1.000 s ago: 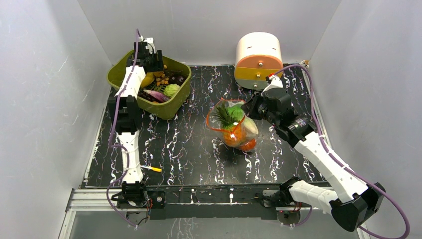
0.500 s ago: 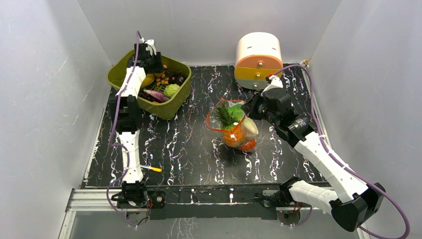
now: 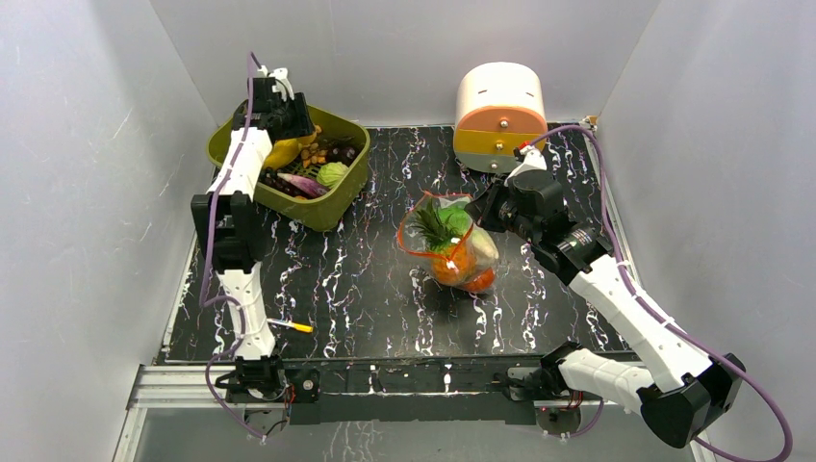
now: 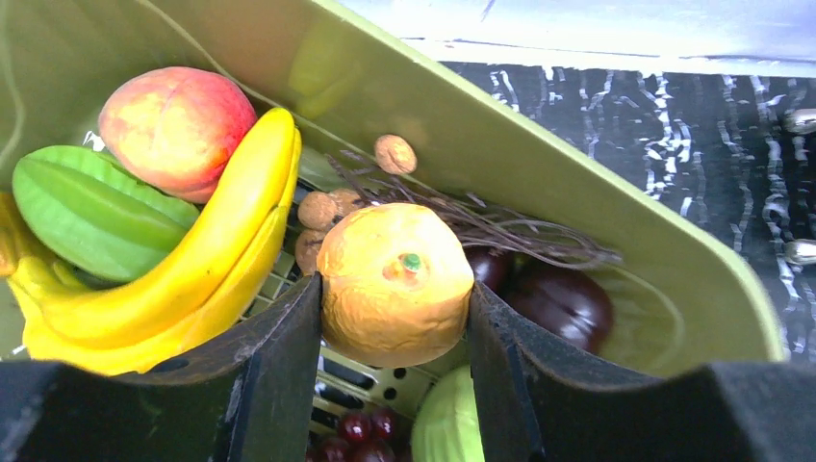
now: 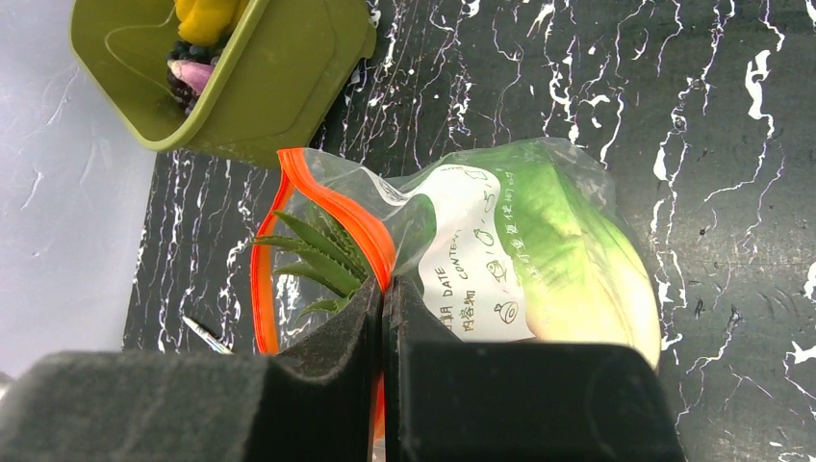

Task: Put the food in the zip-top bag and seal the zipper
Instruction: Pick up the fake fruit from the bin, then place the fake fruit in the zipper food storage bag.

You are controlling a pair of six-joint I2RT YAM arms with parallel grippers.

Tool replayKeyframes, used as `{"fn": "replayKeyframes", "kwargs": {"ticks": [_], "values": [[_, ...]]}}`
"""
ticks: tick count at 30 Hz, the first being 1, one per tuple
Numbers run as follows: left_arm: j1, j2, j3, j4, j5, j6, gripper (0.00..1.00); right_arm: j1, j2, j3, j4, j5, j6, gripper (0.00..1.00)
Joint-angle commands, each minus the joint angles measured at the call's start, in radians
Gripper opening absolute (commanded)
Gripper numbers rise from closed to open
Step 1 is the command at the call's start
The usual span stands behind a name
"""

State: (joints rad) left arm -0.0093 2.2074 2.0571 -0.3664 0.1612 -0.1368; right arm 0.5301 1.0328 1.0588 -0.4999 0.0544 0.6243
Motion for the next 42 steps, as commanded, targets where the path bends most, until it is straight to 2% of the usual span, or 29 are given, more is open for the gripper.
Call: {"fn": "replayKeyframes", "kwargs": {"ticks": [1, 6, 13, 16, 20, 24, 30, 36, 42], "values": [[0.004, -0.170, -0.071, 0.003, 0.039, -0.047, 0.12, -0.001, -0.028, 0.055, 0.069, 0.005, -0.011, 0.00], [0.004, -0.280, -0.182, 0.007, 0.085, -0.067, 0.12, -0.001, -0.025, 0.052, 0.072, -0.013, -0.007, 0.00], [0.001, -0.457, -0.405, 0.054, 0.233, -0.113, 0.12, -0.001, -0.030, 0.087, 0.044, 0.020, -0.024, 0.00], [-0.008, -0.559, -0.522, 0.121, 0.335, -0.161, 0.13, -0.002, -0.029, 0.084, 0.056, -0.002, -0.012, 0.00], [-0.023, -0.670, -0.691, 0.304, 0.484, -0.236, 0.14, -0.001, -0.027, 0.081, 0.084, -0.023, 0.008, 0.00], [-0.045, -0.719, -0.736, 0.315, 0.566, -0.281, 0.13, -0.001, -0.023, 0.062, 0.120, -0.051, 0.049, 0.00], [-0.156, -0.833, -0.817, 0.355, 0.636, -0.341, 0.13, -0.001, -0.006, 0.051, 0.141, -0.085, 0.081, 0.00], [-0.303, -0.944, -0.870, 0.415, 0.649, -0.397, 0.13, -0.001, 0.001, 0.067, 0.184, -0.120, 0.072, 0.00], [-0.391, -1.017, -0.924, 0.521, 0.652, -0.458, 0.12, -0.001, 0.011, 0.066, 0.220, -0.180, 0.046, 0.00]]}}
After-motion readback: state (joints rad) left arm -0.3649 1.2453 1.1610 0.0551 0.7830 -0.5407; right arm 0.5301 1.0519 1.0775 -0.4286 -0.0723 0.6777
